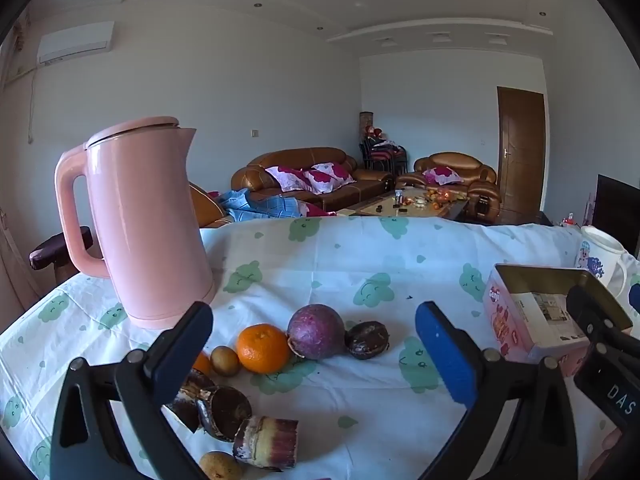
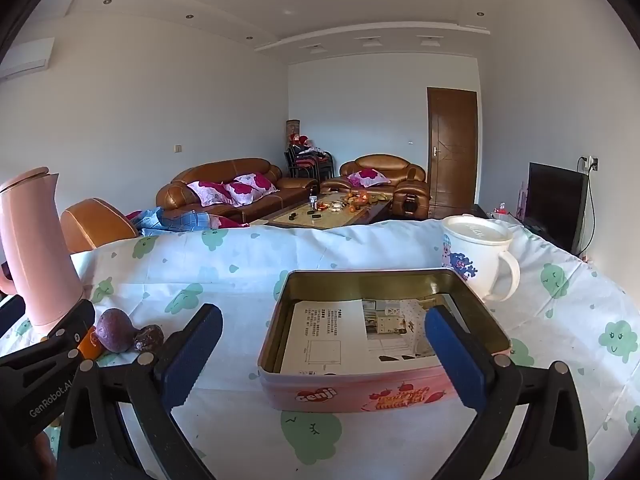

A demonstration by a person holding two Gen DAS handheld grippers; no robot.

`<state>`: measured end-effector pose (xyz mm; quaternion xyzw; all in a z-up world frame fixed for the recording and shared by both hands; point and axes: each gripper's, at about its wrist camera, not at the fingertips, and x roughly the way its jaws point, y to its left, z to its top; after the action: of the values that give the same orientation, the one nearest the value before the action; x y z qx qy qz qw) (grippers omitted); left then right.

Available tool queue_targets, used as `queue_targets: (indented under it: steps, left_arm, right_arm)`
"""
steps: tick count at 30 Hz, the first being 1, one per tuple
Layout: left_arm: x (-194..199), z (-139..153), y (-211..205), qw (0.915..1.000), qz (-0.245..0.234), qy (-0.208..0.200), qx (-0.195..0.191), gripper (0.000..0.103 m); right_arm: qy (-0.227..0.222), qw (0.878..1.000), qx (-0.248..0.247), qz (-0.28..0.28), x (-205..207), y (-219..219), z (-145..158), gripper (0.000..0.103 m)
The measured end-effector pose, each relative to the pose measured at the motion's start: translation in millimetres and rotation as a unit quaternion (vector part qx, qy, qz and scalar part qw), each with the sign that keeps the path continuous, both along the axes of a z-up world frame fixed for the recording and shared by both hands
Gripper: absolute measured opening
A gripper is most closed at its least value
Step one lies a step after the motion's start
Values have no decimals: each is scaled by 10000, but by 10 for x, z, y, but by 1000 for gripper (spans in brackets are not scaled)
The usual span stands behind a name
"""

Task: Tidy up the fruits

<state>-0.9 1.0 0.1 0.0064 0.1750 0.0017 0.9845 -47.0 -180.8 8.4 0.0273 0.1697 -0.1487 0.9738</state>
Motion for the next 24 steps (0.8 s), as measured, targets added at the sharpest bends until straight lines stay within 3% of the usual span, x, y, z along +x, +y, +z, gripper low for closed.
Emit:
queue_targets:
  steps: [24]
  left_arm:
    - [36,-49,-34,9992,-238,322,33,103]
  right_arm:
    - [45,9999,118,31,7,-34,-7,102]
